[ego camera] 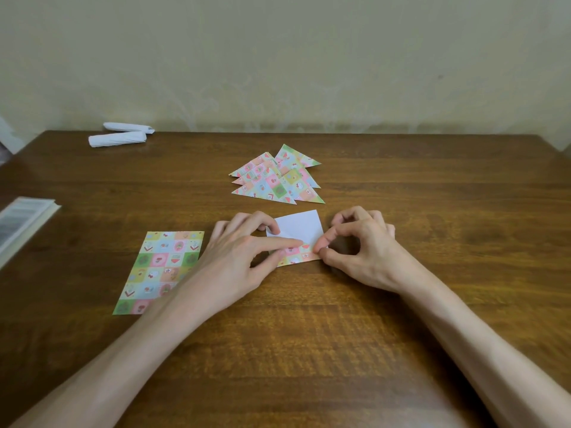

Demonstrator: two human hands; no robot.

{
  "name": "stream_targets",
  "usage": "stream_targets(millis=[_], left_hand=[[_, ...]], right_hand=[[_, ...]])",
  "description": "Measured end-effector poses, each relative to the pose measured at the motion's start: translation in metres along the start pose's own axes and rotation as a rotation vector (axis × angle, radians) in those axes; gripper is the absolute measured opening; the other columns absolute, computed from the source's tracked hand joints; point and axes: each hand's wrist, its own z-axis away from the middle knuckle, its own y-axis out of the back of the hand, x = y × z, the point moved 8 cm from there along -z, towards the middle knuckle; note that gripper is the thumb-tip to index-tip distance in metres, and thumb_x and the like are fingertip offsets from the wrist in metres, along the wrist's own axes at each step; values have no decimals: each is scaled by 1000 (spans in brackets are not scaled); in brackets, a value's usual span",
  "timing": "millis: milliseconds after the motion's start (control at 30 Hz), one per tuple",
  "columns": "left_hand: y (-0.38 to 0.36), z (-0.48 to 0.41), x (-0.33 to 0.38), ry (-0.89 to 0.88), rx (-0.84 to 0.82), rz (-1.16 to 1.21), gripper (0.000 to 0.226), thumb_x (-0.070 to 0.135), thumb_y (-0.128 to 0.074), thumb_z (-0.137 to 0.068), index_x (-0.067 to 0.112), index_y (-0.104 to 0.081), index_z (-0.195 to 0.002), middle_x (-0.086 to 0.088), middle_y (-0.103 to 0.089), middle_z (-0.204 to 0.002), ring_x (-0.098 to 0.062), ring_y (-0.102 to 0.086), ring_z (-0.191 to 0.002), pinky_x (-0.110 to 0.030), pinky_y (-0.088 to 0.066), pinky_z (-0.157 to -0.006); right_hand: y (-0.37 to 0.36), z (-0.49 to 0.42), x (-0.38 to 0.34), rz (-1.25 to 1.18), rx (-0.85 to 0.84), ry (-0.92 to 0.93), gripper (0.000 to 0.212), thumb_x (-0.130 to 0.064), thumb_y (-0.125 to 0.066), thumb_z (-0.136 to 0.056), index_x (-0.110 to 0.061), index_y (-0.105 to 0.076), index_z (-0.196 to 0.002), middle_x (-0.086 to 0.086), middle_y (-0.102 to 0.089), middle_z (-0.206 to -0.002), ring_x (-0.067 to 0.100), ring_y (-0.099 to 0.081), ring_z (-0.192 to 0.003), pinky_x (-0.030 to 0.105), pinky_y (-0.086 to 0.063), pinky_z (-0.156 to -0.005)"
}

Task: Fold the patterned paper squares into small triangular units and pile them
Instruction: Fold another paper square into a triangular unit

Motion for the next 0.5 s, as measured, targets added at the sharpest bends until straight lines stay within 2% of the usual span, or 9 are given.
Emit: stream_targets(millis=[133,333,500], left_hand=[[0,0,0,-4,-3,2,32,51,-48,-102,62,-60,-129,28,-42,-123,-1,-37,-122,-34,-31,-97],[1,1,-1,-11,16,6,31,53,-48,-101,60,-62,-128,27,-43,-123,-3,-40,-122,-36,-33,-98],[0,0,-2,14,11,55,36,65,-39,-97,62,-63,-125,30,-42,-122,0,-37,-121,-34,-28,-99]], right_hand=[[1,0,1,-24,7,-16,4,-47,-80,-80,-46,-75,-80,-20,-50,-112,7,-35,-121,30,-18,-98],[-2,1,-1,16,57,-20,13,-55,-82,-74,-46,-74,-78,-19,-49,-108,5,-35,-115,27,-17,-90],[-3,-2,-3,59,35,-48,17,-56,-83,-74,-44,-73,-79,-20,-45,-109,6,-32,-115,28,-17,-92]])
